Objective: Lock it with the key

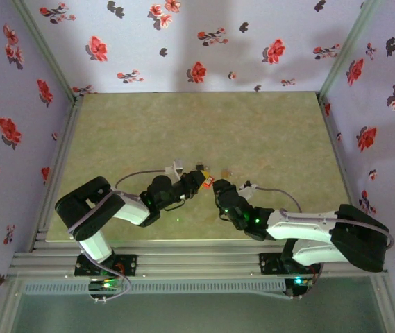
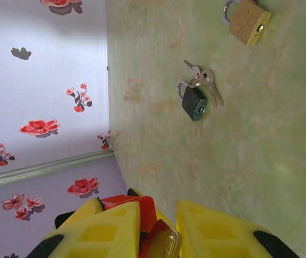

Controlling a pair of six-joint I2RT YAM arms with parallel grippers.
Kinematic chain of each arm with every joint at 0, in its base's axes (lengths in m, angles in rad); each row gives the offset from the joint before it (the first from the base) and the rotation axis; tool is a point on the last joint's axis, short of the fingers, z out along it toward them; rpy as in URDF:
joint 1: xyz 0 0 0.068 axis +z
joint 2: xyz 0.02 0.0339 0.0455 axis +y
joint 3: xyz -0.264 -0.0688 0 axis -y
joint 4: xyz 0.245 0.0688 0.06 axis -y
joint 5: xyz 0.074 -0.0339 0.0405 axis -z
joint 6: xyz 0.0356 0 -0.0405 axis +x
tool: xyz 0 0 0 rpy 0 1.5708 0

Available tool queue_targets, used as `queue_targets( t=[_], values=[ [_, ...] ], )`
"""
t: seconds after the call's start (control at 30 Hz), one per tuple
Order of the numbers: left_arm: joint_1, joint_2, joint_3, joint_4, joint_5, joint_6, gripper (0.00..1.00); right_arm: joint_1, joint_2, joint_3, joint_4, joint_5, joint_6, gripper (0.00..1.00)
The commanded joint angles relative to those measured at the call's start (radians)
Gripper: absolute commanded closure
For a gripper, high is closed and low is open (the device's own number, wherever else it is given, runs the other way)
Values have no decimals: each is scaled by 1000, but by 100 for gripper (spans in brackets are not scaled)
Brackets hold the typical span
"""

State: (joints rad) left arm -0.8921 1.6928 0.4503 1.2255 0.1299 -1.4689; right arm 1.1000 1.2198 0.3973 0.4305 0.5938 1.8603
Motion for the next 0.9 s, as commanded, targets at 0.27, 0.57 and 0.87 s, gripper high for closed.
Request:
queue_targets(
  t=[0.27,0.57,0.87],
  values=[
    [-17,-70,-19,57,-14,-51,100,-8,-24,0,-29,42,-70,81],
    [-37,-76,-24,57,-51,-111,100,-9,-21,15,31,44,-187,80],
    [-58,-78,-41,55,-143,-214,100,-9,-23,11,72,53,-238,79]
  ],
)
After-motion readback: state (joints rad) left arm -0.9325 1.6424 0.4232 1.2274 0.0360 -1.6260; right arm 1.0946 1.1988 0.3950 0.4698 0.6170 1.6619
